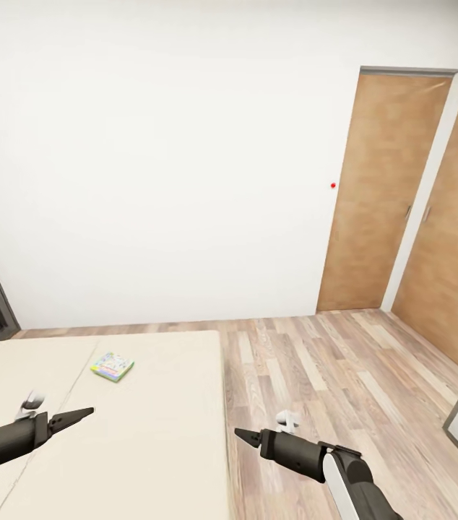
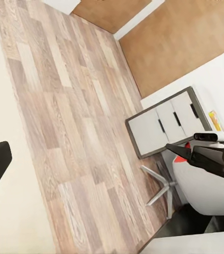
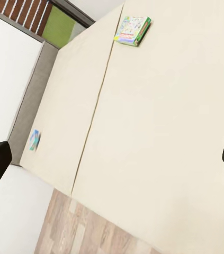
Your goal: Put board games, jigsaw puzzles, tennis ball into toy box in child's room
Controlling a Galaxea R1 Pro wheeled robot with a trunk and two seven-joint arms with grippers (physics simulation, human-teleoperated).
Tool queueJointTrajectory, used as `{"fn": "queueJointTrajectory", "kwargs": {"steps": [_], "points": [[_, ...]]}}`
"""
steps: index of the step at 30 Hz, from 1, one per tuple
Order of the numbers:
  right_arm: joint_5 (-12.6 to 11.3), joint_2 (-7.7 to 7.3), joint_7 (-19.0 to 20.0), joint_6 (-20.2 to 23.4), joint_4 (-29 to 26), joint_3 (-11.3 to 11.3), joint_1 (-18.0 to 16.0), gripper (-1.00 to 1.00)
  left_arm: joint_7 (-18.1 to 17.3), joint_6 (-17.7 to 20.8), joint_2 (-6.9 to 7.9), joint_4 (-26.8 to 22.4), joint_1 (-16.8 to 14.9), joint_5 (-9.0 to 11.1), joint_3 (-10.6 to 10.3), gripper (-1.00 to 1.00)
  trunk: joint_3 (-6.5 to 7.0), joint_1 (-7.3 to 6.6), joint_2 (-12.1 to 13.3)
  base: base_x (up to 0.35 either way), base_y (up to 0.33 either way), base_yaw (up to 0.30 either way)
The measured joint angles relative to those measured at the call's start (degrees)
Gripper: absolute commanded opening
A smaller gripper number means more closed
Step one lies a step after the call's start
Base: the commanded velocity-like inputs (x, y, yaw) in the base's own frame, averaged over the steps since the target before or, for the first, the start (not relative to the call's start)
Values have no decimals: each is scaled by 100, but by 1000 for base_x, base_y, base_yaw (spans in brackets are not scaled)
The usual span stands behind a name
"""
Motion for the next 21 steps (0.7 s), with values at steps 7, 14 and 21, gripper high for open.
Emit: {"fn": "queueJointTrajectory", "kwargs": {"steps": [7,14,21], "points": [[0,3,0,-3,0,0,0,100,-2,-2,0,-1,1,0,1,100,0,0,0,-1,76,174],[0,4,0,-4,-1,1,1,100,-4,1,0,0,0,0,0,100,0,0,0,0,37,133],[-2,3,0,-4,0,1,2,100,-3,2,0,-1,0,0,1,100,0,0,0,0,161,29]]}}
